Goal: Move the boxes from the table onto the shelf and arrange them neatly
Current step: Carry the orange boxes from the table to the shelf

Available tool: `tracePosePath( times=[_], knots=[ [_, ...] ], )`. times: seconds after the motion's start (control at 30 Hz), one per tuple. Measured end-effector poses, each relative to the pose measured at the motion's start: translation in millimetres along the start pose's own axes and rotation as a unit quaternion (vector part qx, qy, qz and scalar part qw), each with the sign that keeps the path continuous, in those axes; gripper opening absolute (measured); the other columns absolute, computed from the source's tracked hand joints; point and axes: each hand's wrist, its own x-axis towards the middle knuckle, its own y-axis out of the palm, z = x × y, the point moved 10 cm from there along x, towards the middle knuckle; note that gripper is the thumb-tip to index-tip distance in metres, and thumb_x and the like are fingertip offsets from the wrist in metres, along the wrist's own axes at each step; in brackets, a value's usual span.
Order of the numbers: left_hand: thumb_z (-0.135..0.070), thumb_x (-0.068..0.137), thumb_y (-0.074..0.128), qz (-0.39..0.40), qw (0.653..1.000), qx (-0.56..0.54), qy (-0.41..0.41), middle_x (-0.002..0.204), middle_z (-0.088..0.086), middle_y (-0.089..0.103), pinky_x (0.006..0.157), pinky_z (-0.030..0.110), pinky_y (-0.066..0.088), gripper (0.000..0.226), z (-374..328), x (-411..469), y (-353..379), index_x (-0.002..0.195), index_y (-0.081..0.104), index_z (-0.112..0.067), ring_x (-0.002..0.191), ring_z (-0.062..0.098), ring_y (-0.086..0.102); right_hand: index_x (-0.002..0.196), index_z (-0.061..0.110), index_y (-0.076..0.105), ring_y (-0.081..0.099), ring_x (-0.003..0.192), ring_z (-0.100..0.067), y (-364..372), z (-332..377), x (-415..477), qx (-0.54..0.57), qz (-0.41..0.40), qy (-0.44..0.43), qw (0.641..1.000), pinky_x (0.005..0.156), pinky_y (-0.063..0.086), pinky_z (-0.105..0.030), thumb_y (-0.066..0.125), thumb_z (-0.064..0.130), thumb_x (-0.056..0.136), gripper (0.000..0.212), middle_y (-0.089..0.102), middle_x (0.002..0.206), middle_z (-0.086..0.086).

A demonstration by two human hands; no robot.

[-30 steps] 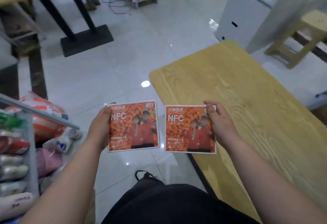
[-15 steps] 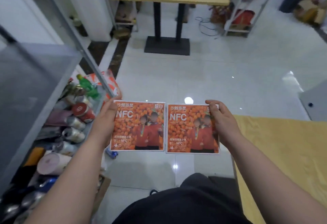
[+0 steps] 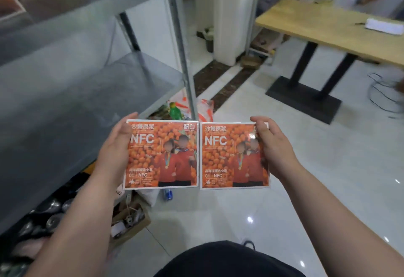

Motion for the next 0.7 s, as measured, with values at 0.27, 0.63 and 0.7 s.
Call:
tracePosePath(
  times=[0.27,0.63,0.7],
  knots=[
    [-0.055,0.1,0.042,-0.168,0.984,-0.03,0.057,0.097,-0.012,0.075,0.057,0.022,0.054,0.031,-94,-18,-41,0.121,0.063,-0.046,0.08,0.005,0.072,0.112,0.029,0.066,0.068,0.07,-0.004,63,123,89,-0.003,0.133,-0.121,0.984,0.063,0.053,-0.021,0.049,0.04,0.103,0.023,0.069,0.087,0.008],
    [-0.053,0.098,0.045,-0.293,0.941,-0.083,0.147,0.093,-0.006,0.076,0.064,0.038,0.061,0.03,-179,-20,-125,0.12,0.061,-0.041,0.077,0.014,0.074,0.102,0.033,0.067,0.064,0.066,-0.014,199,264,115,0.054,0.295,-0.213,0.93,0.065,0.051,-0.031,0.053,0.044,0.099,0.019,0.067,0.075,0.005],
    [-0.058,0.087,0.057,-0.278,0.942,-0.074,0.17,0.101,-0.005,0.075,0.07,0.047,0.061,0.038,-190,-14,-134,0.121,0.057,-0.041,0.083,0.021,0.075,0.1,0.033,0.069,0.063,0.067,-0.016,215,284,115,0.068,0.31,-0.226,0.921,0.065,0.051,-0.031,0.06,0.054,0.087,0.026,0.067,0.078,0.001]
  ],
)
